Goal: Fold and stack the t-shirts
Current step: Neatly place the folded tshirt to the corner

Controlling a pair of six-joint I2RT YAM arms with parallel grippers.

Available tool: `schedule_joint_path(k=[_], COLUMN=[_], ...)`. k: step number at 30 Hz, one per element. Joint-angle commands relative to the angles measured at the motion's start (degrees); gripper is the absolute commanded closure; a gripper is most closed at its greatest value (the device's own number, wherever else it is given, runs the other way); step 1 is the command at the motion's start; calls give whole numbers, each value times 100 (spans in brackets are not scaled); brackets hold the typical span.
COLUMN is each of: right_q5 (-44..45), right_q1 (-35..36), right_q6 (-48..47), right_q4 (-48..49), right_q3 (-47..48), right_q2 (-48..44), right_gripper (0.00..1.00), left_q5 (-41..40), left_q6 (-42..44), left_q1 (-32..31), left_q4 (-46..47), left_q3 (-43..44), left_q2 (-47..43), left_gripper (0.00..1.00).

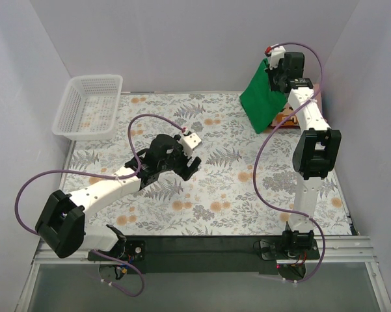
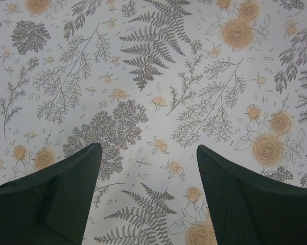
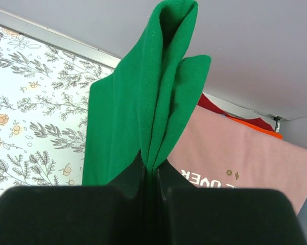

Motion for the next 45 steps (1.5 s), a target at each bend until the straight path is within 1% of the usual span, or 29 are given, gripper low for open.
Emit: schedule_joint_path(k=[1,5,19,21,26,28,31,41,42,45], right_q5=[102,93,84,23,-39,-65,-153,-197,-197,-206], right_q1=[-35,-35,-167,-193,-193,-202,-219,-219,-385,-465], right_q6=[-145,-162,-215,-172,-127,-92,-92,-215,-250,-338], right_q4=[33,-81,-248,-283,-336,-345,-389,-389,-398,-398], right_q3=[437,604,771,815,824,833,850,824,807,762], right_q2=[-245,-315,-641,-667,-799,-869,-966,-1072,-1072,-1019], right_gripper=[99,99,99,99,99,99,99,99,99,99], left_q5=[-49,-145,-40,21,57,57,66,127,127,136], left_q6=[9,35,97,79,79,88,123,158,149,141], left_q1=[22,21,21,22,22,22,22,22,22,22], left_q4=[28,28,37,37,46,46,29,-24,-59,-86], left_q3=[-59,-103,-155,-164,-173,-173,-164,-121,-103,-59], left_q2=[-306,-306,-323,-306,-306,-314,-306,-262,-227,-183], left_gripper=[26,26,25,22,21,16,14,10,10,9])
